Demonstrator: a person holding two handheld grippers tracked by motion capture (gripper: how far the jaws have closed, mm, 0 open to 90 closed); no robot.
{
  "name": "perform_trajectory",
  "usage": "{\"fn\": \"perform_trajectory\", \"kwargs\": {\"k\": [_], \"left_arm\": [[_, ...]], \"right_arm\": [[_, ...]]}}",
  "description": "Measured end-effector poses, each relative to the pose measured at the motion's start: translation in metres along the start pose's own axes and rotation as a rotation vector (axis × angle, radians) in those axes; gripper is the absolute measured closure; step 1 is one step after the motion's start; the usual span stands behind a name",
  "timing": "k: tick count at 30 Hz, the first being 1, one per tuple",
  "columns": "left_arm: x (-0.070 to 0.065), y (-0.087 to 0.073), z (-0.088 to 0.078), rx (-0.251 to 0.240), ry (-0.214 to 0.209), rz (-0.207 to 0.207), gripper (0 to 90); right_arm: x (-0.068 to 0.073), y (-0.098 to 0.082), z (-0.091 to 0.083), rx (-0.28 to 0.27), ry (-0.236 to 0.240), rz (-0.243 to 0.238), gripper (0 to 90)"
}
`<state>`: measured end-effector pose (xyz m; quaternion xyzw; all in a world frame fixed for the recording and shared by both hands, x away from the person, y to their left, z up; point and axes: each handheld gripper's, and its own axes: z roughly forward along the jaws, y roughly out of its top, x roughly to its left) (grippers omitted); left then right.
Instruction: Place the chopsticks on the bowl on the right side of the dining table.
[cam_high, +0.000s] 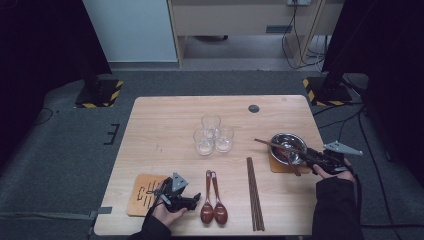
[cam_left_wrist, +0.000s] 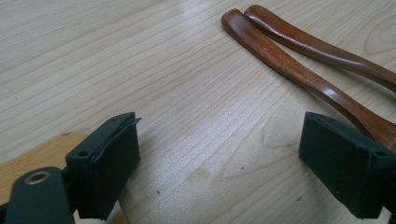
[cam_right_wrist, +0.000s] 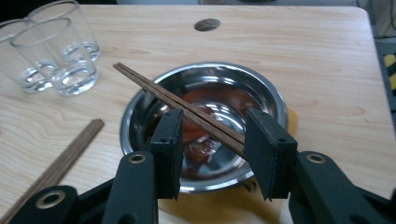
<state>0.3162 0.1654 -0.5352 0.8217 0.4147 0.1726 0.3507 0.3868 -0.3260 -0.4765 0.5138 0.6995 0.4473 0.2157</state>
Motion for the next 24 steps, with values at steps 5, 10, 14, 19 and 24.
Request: {"fn": "perform_trajectory", "kwargs": {"k": [5, 10, 14, 19, 24], "left_arm": [[0.000, 0.000, 0.000, 0.000, 0.000, 0.000, 11.4], [0.000, 0.000, 0.000, 0.000, 0.000, 0.000, 11.4], [0.000, 0.000, 0.000, 0.000, 0.000, 0.000, 11.4], [0.000, 0.000, 0.000, 0.000, 0.000, 0.000, 11.4], [0.000, 0.000, 0.000, 0.000, 0.000, 0.000, 11.4]], "right_arm": [[-0.004, -0.007, -0.002, 0.029, -0.017, 0.004, 61.1], [-0.008, -0.011, -0.001, 0.046, -0.039, 0.020, 61.2], [-0.011, -0.012, -0.001, 0.056, -0.062, 0.030, 61.1], [-0.015, -0.014, -0.001, 0.061, -0.074, 0.043, 59.9], [-0.017, -0.014, 0.001, 0.055, -0.079, 0.049, 57.4]]}}
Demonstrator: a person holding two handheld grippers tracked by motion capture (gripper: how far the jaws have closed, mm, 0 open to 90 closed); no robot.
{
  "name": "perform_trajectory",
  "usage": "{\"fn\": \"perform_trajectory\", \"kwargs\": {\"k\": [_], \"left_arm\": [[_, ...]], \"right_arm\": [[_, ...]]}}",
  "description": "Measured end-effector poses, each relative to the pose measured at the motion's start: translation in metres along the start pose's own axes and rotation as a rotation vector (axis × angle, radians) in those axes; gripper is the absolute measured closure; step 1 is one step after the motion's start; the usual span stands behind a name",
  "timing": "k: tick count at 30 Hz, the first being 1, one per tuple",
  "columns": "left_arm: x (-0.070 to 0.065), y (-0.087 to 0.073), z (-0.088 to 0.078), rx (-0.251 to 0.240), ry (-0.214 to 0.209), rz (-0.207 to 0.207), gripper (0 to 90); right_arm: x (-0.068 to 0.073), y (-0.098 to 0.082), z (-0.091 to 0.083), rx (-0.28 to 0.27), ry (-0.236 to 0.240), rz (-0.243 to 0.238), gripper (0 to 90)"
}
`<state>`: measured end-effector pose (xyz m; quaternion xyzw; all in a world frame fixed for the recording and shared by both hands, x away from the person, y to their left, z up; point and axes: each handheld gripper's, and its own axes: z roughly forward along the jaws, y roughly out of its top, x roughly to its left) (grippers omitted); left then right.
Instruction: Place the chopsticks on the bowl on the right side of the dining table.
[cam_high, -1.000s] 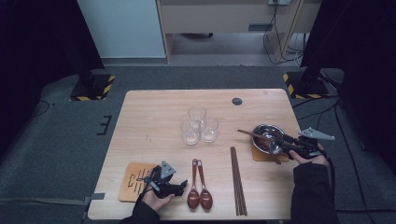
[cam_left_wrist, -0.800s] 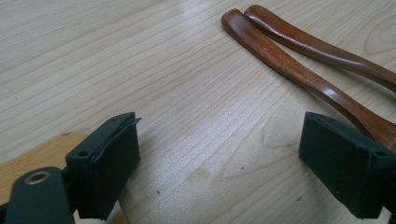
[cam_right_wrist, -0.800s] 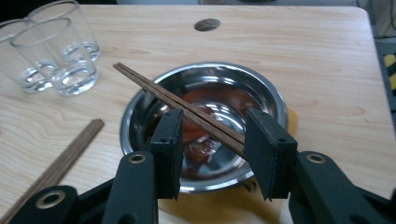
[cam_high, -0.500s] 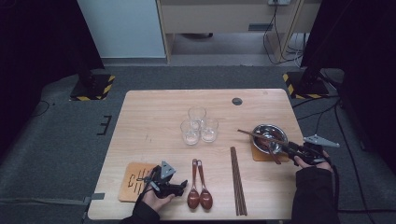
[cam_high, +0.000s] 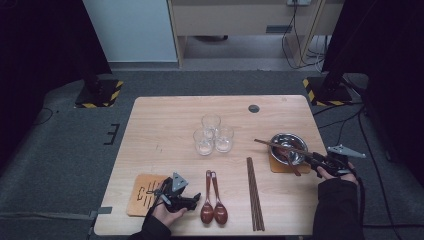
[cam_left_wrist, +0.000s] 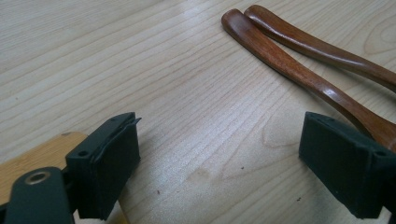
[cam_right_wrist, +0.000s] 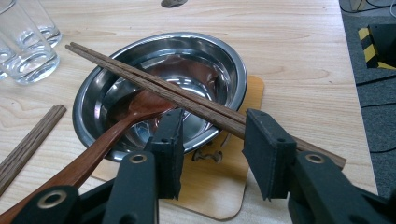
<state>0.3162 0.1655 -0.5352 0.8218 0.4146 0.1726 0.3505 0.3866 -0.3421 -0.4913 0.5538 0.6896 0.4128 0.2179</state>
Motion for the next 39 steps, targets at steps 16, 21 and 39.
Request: {"fn": "perform_trajectory", "kwargs": {"k": [16, 21, 39], "left_arm": [[0.000, 0.000, 0.000, 0.000, 0.000, 0.000, 11.4], [0.000, 0.000, 0.000, 0.000, 0.000, 0.000, 11.4], [0.000, 0.000, 0.000, 0.000, 0.000, 0.000, 11.4]], "right_arm": [[-0.008, 0.003, 0.008, -0.015, -0.003, 0.003, 49.4], [-0.011, 0.005, 0.011, -0.019, 0.001, 0.011, 48.4], [-0.013, 0.007, 0.018, -0.022, -0.007, -0.001, 43.4]]}}
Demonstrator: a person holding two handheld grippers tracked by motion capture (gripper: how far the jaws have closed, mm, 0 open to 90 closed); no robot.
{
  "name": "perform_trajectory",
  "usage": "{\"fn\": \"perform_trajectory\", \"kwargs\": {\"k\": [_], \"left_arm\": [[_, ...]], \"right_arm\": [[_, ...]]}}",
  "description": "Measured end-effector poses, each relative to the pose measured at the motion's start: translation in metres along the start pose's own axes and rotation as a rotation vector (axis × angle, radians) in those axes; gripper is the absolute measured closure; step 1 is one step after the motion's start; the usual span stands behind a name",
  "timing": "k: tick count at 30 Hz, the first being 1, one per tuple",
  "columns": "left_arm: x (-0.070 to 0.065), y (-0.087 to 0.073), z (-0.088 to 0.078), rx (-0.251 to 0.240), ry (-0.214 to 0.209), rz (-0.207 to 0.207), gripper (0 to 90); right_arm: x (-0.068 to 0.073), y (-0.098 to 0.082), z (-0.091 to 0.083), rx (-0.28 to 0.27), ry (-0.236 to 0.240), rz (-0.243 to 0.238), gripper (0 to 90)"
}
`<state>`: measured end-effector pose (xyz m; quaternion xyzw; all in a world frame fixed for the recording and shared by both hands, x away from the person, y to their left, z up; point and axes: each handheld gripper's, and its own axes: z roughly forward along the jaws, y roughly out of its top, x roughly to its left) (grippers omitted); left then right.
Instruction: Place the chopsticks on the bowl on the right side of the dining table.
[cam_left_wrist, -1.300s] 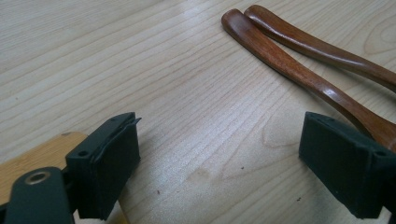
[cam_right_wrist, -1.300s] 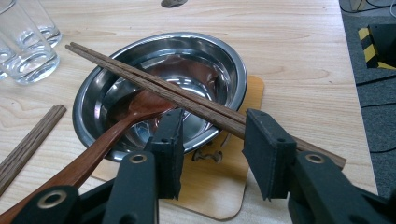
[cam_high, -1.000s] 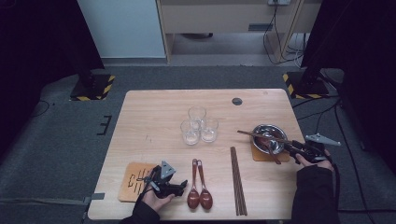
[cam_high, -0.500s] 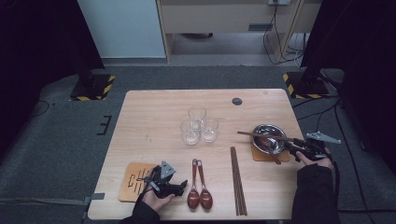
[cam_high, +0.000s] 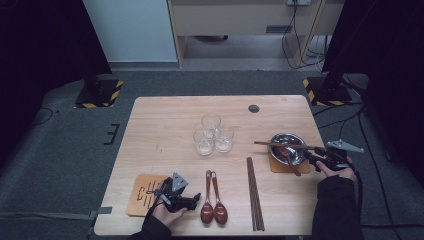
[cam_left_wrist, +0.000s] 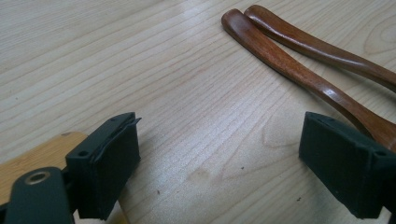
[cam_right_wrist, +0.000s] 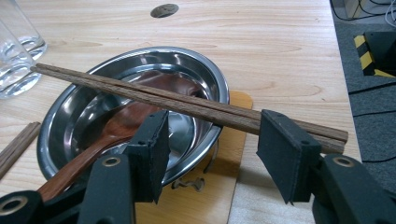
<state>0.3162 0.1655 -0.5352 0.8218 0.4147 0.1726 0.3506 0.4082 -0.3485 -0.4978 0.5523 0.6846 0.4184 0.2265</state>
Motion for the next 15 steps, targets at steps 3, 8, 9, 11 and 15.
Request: {"fn": "perform_trajectory", "kwargs": {"k": [3, 8, 9, 11, 15], "left_arm": [[0.000, 0.000, 0.000, 0.000, 0.000, 0.000, 11.4], [0.000, 0.000, 0.000, 0.000, 0.000, 0.000, 11.4], [0.000, 0.000, 0.000, 0.000, 0.000, 0.000, 11.4], [0.000, 0.000, 0.000, 0.000, 0.000, 0.000, 11.4], [0.000, 0.000, 0.000, 0.000, 0.000, 0.000, 11.4]], "right_arm": [[0.000, 0.000, 0.001, 0.000, 0.002, -0.005, 43.1], [0.006, 0.006, -0.004, -0.030, 0.017, -0.015, 44.6], [0.007, 0.008, -0.005, -0.035, 0.021, -0.017, 45.7], [0.010, 0.011, -0.006, -0.049, 0.028, -0.025, 46.7], [0.018, 0.018, -0.003, -0.063, 0.041, -0.040, 49.4]]}}
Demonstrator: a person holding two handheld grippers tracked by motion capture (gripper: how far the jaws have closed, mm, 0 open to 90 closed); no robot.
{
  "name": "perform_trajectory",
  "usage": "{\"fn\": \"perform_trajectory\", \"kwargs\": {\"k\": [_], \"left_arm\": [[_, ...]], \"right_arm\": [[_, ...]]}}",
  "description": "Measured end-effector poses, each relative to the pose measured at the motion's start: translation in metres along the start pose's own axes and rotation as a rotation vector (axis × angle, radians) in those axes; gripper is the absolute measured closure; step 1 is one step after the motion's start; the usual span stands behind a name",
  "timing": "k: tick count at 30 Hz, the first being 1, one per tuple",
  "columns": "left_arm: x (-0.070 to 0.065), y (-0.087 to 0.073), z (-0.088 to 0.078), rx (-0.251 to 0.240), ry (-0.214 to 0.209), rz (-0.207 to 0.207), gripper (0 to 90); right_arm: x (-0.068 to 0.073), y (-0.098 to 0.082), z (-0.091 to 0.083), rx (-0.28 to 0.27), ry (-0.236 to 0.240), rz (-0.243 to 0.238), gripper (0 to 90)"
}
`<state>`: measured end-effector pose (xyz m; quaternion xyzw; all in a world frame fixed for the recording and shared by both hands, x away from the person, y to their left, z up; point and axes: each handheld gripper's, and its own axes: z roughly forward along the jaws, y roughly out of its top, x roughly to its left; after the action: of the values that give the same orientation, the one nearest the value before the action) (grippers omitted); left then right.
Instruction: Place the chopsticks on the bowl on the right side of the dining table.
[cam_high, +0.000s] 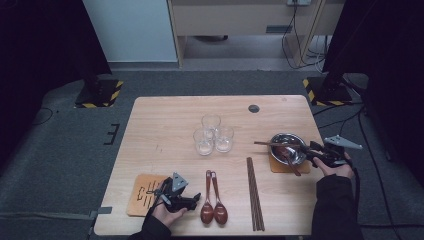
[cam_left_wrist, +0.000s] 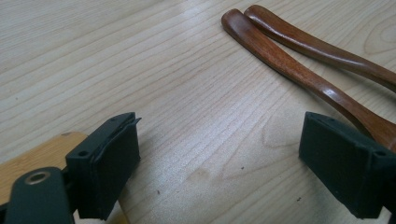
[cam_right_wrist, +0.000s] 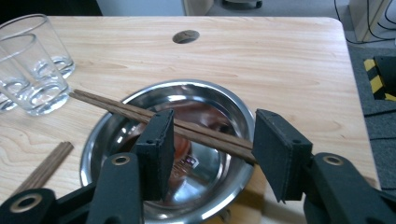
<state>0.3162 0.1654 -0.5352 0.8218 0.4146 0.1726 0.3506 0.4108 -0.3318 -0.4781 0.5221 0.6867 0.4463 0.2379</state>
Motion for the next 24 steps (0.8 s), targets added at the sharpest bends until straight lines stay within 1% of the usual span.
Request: {"fn": "perform_trajectory", "kwargs": {"k": [5, 10, 17, 20, 24], "left_arm": [[0.000, 0.000, 0.000, 0.000, 0.000, 0.000, 11.4], [0.000, 0.000, 0.000, 0.000, 0.000, 0.000, 11.4], [0.000, 0.000, 0.000, 0.000, 0.000, -0.001, 11.4], [0.000, 0.000, 0.000, 0.000, 0.000, -0.001, 11.4], [0.000, 0.000, 0.000, 0.000, 0.000, 0.000, 11.4]], "right_arm": [[0.006, 0.004, 0.009, -0.001, 0.006, -0.010, 50.3], [0.009, 0.008, 0.015, 0.011, 0.011, -0.027, 51.7], [0.009, 0.015, 0.027, 0.028, 0.012, -0.043, 52.1], [0.010, 0.016, 0.034, 0.037, 0.013, -0.040, 52.2], [0.011, 0.018, 0.039, 0.044, 0.015, -0.048, 53.4]]}}
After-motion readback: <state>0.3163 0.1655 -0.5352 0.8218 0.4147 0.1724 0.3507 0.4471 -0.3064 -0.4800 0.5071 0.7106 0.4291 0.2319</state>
